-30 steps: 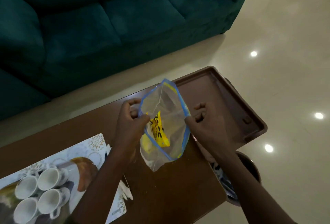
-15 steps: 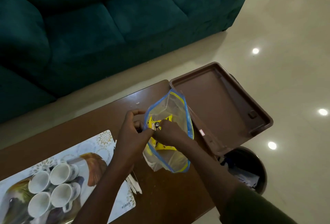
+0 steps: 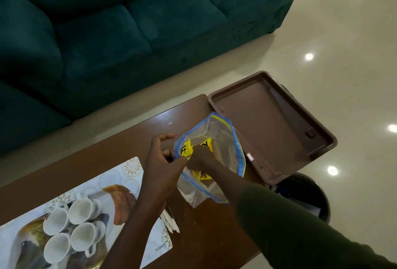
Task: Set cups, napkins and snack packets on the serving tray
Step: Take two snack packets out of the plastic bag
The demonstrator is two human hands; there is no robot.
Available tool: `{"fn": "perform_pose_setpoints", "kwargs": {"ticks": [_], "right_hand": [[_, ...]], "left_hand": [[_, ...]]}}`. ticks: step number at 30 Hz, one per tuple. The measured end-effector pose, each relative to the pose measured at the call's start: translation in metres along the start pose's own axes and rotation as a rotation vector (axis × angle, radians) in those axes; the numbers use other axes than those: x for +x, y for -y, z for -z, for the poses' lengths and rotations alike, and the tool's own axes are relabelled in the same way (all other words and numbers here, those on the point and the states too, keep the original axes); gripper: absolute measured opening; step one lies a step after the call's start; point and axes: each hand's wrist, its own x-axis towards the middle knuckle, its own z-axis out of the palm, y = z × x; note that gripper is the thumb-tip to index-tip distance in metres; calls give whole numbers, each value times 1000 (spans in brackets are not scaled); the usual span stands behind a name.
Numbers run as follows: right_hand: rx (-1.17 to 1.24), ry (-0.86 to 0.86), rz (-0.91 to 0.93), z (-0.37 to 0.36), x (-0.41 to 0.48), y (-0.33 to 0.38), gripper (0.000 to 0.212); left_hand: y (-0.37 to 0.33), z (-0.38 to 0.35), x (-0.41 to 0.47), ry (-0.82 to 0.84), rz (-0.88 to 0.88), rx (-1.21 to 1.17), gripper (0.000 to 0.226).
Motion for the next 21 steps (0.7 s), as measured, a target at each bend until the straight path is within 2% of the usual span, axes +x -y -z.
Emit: {"fn": "perform_pose_setpoints", "kwargs": {"ticks": [3, 7, 9, 12, 15, 17, 19, 21], "right_hand": [[-48, 19, 25, 29, -8, 6, 29], [-237, 108, 109, 91, -43, 26, 33], [-198, 98, 135, 121, -65, 29, 36], [154, 89, 115, 158, -90, 19, 38], [502, 199, 66, 176, -97, 0, 35], [702, 207, 81, 184, -94, -16, 32], [896, 110, 133, 196, -88, -35, 30], [989, -21, 148, 209, -78, -58, 31]], "left_hand": [[1, 2, 5, -39, -20, -6, 50], [0, 1, 10, -130, -16, -49, 46], [-3, 0, 12, -172, -20, -69, 45], [-7, -1, 15, -210, -37, -102, 42], [-11, -2, 16, -235, -68, -114, 41], [-12, -1, 17, -249, -85, -122, 42], [-11, 2, 20, -265, -80, -144, 42], [-8, 5, 22, -274, -73, -155, 42]]}}
